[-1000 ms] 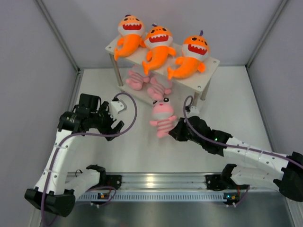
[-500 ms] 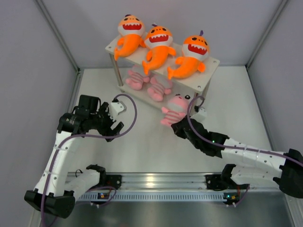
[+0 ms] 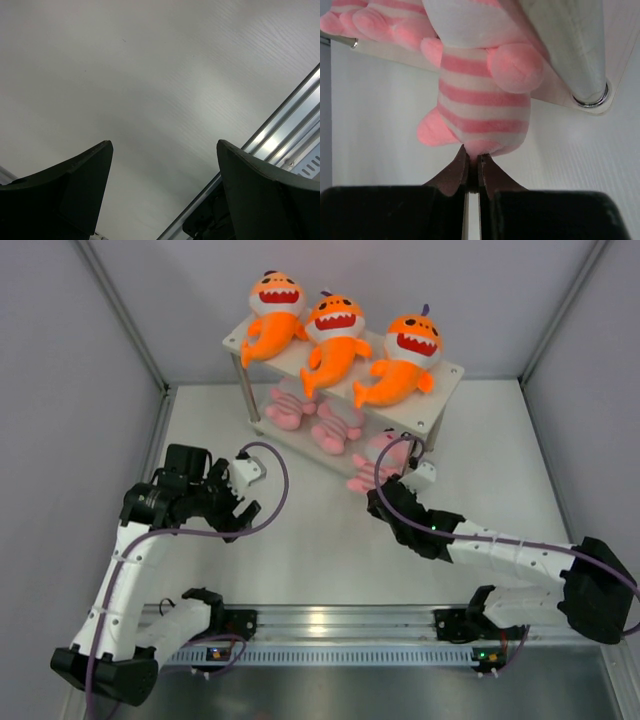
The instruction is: Place and organize the stuffed toys onto the shelf
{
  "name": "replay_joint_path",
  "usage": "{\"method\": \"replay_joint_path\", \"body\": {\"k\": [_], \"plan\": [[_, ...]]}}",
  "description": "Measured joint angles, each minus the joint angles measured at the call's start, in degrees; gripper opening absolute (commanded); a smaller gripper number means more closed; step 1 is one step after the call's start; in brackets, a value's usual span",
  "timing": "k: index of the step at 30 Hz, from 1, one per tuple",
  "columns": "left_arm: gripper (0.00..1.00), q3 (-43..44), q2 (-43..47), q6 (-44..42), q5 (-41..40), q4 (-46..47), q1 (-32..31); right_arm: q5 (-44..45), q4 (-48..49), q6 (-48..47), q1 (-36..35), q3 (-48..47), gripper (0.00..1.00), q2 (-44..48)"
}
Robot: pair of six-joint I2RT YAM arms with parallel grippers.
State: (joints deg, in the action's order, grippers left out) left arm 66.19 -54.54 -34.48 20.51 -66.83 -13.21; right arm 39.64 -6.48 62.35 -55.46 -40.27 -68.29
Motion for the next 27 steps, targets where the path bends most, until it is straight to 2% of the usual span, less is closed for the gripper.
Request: {"method": "replay_joint_path", "body": {"k": [4, 6, 8, 13, 14, 16, 20, 24, 27], "plan": [[0.90, -0.04, 0.37, 0.00, -0.04, 0.00, 0.00, -2.56, 1.16, -0.59, 4.00, -0.02, 0.00, -2.10], [0.90, -0.22, 0.52, -0.02, -0.04, 0.02, 0.00, -2.84, 1.27, -0.63, 4.72, -0.02, 0.14, -2.86], [0.90, -0.35, 0.57, -0.02, -0.04, 0.00, 0.00, -2.97, 1.31, -0.61, 5.03, -0.07, 0.24, -3.26], [0.90, -0.42, 0.76, -0.04, -0.02, 0.02, 0.00, -3.30, 1.68, 0.76, 5.11, -0.35, 0.28, -3.63], [0.90, -0.42, 0.79, -0.04, -0.04, 0.00, 0.00, -3.39, 2.10, 1.03, 5.14, -0.33, 0.34, -3.69], [0.90, -0.42, 0.81, -0.04, -0.02, 0.00, 0.00, -3.45, 3.17, 1.84, 5.25, -0.33, 0.39, -4.02], [0.90, -0.44, 0.83, -0.09, -0.04, 0.02, 0.00, -3.72, 4.15, 2.34, 5.64, -0.35, 0.57, -4.52], [0.90, -0.76, 1.01, -0.13, -0.04, 0.00, 0.00, -4.26, 4.28, 2.75, 5.73, -0.35, 0.64, -4.31], [0.91, -1.03, 1.20, -0.15, -0.04, 0.00, 0.00, -5.01, 4.09, 2.58, 5.75, -0.35, 0.66, -3.30]]}}
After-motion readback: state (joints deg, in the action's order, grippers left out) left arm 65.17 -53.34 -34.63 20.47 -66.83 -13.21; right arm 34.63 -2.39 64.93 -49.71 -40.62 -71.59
